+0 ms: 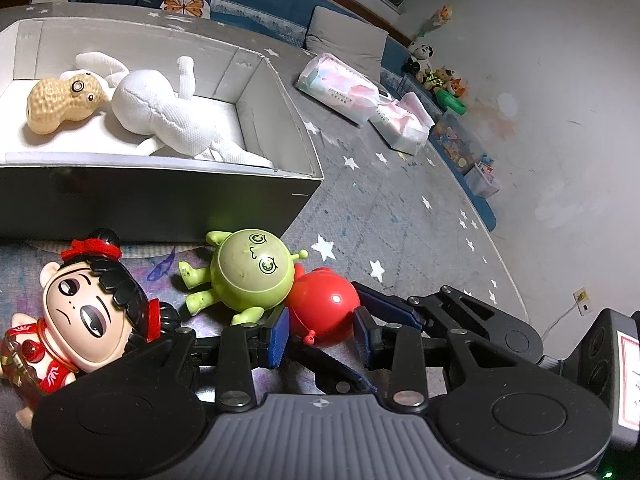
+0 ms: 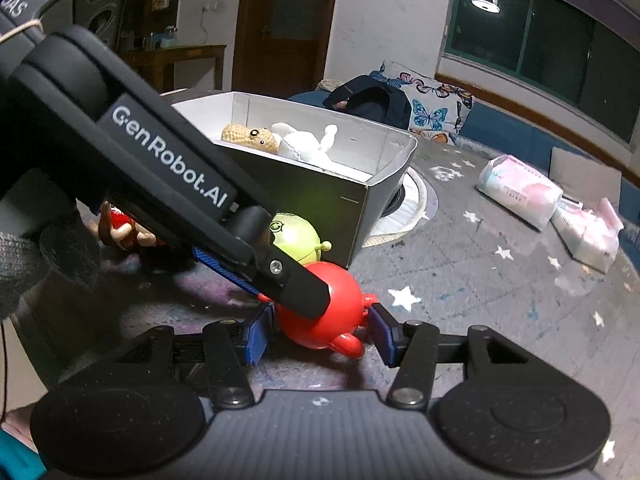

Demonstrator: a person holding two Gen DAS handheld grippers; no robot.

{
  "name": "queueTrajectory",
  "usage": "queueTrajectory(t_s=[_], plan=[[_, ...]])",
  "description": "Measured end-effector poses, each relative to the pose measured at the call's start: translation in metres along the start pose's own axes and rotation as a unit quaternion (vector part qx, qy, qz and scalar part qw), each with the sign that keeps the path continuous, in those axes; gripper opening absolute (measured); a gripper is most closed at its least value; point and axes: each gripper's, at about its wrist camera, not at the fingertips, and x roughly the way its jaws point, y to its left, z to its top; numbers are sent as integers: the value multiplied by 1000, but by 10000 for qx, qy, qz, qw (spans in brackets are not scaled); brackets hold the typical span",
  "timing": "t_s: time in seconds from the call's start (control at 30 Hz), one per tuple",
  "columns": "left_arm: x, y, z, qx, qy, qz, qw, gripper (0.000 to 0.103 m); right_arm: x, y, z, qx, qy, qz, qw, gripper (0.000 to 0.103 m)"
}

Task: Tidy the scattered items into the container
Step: 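Lift the red round toy with both grippers and carry it over the grey box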

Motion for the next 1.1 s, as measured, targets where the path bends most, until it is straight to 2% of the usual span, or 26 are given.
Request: queueTrajectory(t_s=[0.07,0.4,0.57,0.73,0.9,1.1], plan=[[0,0,0,-15,-6,-5,10000,37,0,2,0,-81,-14,-43,10000,49],[-6,-4,-2,2,-38,-107,9999,37,-11,6,0,-125,-86,-117,9998,49],[-23,-10,2,70,-224,-227,9995,37,-24,7,9,-231,-251,-206,9992,49],[-46,-17,17,179,-590,-276,9977,37,-34,8,31,-437,-569,-275,9970,49],[-60,-13,39,175,-914,-190,9955,37,-23,8,62,-706,-771,-238,9942,49],[-58,14,70,-128,-997,-127,9949,37,10,-1,95,-781,-634,8,9949,49]])
